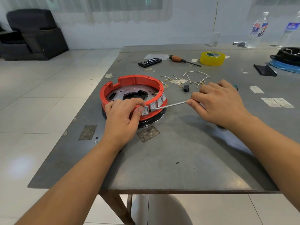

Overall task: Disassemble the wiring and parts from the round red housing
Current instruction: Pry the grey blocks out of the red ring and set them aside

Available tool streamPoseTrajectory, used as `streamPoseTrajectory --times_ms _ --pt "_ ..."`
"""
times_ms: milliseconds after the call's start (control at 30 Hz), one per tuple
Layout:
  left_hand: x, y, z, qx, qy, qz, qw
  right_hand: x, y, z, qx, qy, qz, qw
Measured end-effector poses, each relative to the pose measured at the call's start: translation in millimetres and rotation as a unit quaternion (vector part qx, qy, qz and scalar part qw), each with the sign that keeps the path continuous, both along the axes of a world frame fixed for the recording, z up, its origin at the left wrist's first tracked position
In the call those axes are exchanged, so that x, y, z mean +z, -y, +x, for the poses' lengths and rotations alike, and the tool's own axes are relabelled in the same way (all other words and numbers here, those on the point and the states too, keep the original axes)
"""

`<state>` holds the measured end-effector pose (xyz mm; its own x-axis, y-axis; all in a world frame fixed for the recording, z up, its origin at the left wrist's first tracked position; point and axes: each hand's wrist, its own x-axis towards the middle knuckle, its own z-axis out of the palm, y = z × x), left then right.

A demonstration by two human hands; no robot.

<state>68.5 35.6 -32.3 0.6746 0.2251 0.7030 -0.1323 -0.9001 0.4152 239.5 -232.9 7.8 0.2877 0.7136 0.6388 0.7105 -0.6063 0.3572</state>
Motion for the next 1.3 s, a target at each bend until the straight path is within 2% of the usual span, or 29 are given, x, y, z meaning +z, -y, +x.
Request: streamPoseTrajectory --times_ms 433,1100,1300 --pt "0 -2 1 -0.009 0.0 -0.001 1.0 4 3 -10 -0.035 0.013 -0.021 0.999" --pt "6 4 -2 -0.018 0.001 -0.028 0.999 -15 -7 9 -0.007 -0.104 -0.021 0.994" --pt "5 1 -1 -0.024 -0.003 -0.032 0.999 -6 -18 24 0.009 -0.154 -0.07 0.986"
